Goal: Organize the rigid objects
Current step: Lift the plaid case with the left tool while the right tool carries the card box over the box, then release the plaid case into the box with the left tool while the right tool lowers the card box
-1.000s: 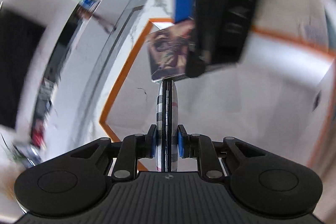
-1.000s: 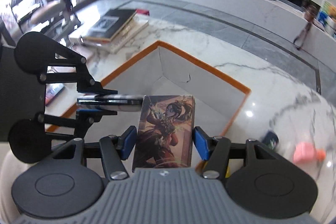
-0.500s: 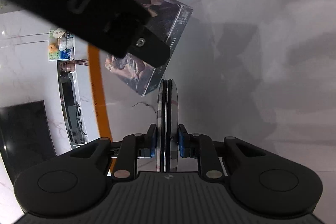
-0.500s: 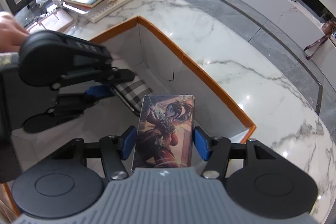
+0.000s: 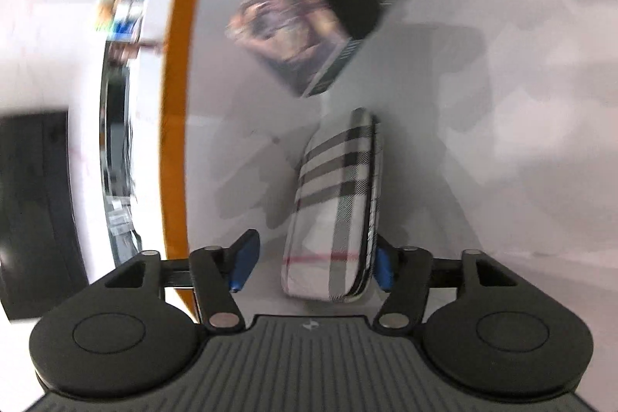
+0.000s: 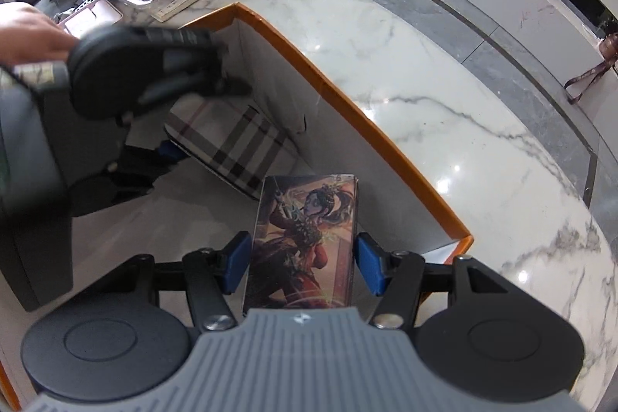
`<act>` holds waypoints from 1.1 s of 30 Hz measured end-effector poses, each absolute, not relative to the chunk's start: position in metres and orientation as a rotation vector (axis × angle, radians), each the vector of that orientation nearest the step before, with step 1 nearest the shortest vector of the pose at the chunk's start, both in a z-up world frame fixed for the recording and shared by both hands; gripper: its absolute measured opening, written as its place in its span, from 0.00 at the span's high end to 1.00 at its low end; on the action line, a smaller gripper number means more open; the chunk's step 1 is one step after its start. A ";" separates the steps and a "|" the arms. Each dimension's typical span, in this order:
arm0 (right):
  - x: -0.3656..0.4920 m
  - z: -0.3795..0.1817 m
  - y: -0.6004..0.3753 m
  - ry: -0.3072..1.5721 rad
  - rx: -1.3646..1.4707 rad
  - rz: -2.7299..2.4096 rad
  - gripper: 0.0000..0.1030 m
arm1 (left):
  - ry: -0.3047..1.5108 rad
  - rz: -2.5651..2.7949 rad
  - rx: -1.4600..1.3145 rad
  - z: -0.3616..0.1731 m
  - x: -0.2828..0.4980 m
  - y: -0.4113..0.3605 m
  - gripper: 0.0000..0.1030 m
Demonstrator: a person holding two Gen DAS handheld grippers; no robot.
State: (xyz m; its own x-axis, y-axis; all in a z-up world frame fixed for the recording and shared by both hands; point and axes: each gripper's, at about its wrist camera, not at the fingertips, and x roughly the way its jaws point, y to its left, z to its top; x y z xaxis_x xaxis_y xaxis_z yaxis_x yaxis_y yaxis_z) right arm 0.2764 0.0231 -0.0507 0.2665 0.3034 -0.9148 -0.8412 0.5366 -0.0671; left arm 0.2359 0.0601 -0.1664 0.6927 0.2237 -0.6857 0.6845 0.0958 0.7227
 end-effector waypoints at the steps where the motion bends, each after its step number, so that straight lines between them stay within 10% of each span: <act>1: 0.276 -0.051 0.023 1.025 -0.634 0.845 0.42 | 0.809 -0.387 1.437 -0.163 0.238 0.060 0.26; 5: 0.275 -0.052 0.027 1.035 -0.645 0.836 0.42 | 0.850 -0.386 1.302 -0.143 0.241 0.061 0.13; 19: 0.251 -0.052 0.041 1.072 -0.655 0.883 0.42 | 0.907 -0.313 0.746 -0.051 0.217 0.116 0.12; 25: 0.229 -0.053 0.045 1.087 -0.684 0.897 0.42 | 1.127 -0.283 0.421 -0.052 0.207 0.140 0.60; 33: 0.209 -0.051 0.027 1.070 -0.730 0.904 0.42 | 1.101 -0.256 0.380 -0.056 0.165 0.135 0.79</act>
State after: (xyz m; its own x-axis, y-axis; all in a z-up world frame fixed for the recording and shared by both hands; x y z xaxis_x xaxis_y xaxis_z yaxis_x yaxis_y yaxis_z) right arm 0.2092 0.0275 -0.0512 0.2071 0.2567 -0.9440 -0.8881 0.4542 -0.0713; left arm 0.1645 0.1352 -0.0558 0.4331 -0.0142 -0.9012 0.3853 0.9068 0.1709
